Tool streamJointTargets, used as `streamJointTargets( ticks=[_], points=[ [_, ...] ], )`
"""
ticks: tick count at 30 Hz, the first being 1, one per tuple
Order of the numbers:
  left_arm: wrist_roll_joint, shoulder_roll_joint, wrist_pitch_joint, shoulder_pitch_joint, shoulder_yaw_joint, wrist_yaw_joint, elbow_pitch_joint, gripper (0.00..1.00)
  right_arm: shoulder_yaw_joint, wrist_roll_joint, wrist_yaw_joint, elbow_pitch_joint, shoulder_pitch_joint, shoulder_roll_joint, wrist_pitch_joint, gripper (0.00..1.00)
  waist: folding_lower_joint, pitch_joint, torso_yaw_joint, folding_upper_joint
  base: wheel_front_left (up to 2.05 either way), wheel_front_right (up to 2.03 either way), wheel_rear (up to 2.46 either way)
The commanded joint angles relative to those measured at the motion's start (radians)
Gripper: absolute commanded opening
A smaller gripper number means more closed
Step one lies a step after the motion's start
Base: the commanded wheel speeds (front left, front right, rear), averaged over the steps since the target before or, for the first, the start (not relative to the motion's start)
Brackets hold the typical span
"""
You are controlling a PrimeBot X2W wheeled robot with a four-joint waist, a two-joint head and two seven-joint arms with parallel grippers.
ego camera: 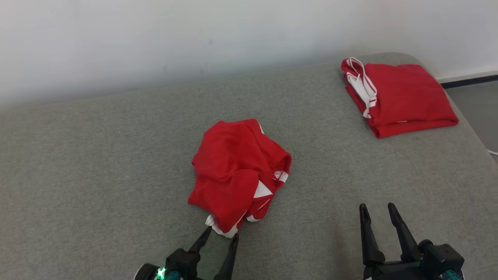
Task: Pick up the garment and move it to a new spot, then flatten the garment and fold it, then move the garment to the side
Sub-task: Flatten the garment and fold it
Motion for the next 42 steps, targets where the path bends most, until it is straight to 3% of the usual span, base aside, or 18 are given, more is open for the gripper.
streamJointTargets(
  ticks=[1, 4, 5, 7, 15, 26, 34, 35, 36, 42],
  points=[
    [-0.011, 0.003, -0.003, -0.020, 0.004, -0.001, 0.013, 1.00, 0.000, 0.003, -0.003, 0.001, -0.011, 0.002, -0.005, 1.00, -0.0001, 0.036, -0.056, -0.0001, 0.00, 0.00, 0.00],
    [-0.024, 0.002, -0.003, -0.044, 0.007, -0.001, 0.055, 1.00, 0.002, 0.004, -0.003, 0.001, -0.014, 0.002, -0.005, 1.00, -0.0001, 0.038, -0.073, -0.0001, 0.00, 0.00, 0.00],
    [-0.025, 0.002, -0.003, -0.055, 0.012, -0.001, 0.057, 0.53, 0.001, 0.005, -0.003, 0.001, -0.014, 0.002, -0.005, 1.00, -0.0001, 0.037, -0.075, -0.0001, 0.00, 0.00, 0.00],
    [-0.030, 0.002, -0.003, -0.067, 0.019, -0.001, 0.063, 0.00, -0.006, 0.005, -0.003, 0.000, -0.010, 0.002, -0.005, 1.00, -0.0001, 0.033, -0.072, -0.0001, 0.00, 0.00, 0.00],
    [0.021, 0.012, -0.003, -0.044, 0.100, 0.006, -0.028, 0.00, -0.015, 0.006, -0.003, -0.001, 0.017, 0.002, -0.005, 1.00, -0.0001, 0.005, 0.011, -0.0001, 0.00, 0.00, 0.00],
    [0.123, 0.134, -0.003, 0.103, 0.174, 0.008, -0.231, 0.00, -0.011, 0.028, -0.003, 0.012, 0.041, 0.002, -0.005, 1.00, -0.0001, -0.039, 0.162, -0.0001, 0.00, 0.00, 0.00],
    [0.114, 0.120, -0.003, 0.194, 0.141, 0.004, -0.159, 0.00, -0.010, 0.032, -0.003, 0.016, 0.038, 0.002, -0.005, 1.00, -0.0001, -0.037, 0.194, -0.0001, 0.00, 0.00, 0.00],
    [0.105, 0.101, -0.003, 0.196, 0.143, 0.003, -0.140, 0.69, -0.011, 0.030, -0.003, 0.017, 0.043, 0.002, -0.005, 1.00, -0.0001, -0.039, 0.197, -0.0001, 0.00, 0.00, 0.00],
    [0.104, 0.095, -0.003, 0.195, 0.145, 0.004, -0.141, 1.00, -0.012, 0.029, -0.003, 0.017, 0.044, 0.002, -0.005, 1.00, -0.0001, -0.039, 0.199, -0.0001, 0.00, 0.00, 0.00],
    [0.080, 0.061, -0.003, 0.203, 0.224, 0.014, -0.273, 1.00, -0.021, 0.016, -0.003, 0.017, 0.042, 0.002, -0.005, 1.00, -0.0001, -0.039, 0.216, -0.0001, 0.00, 0.00, 0.00]
  ],
)
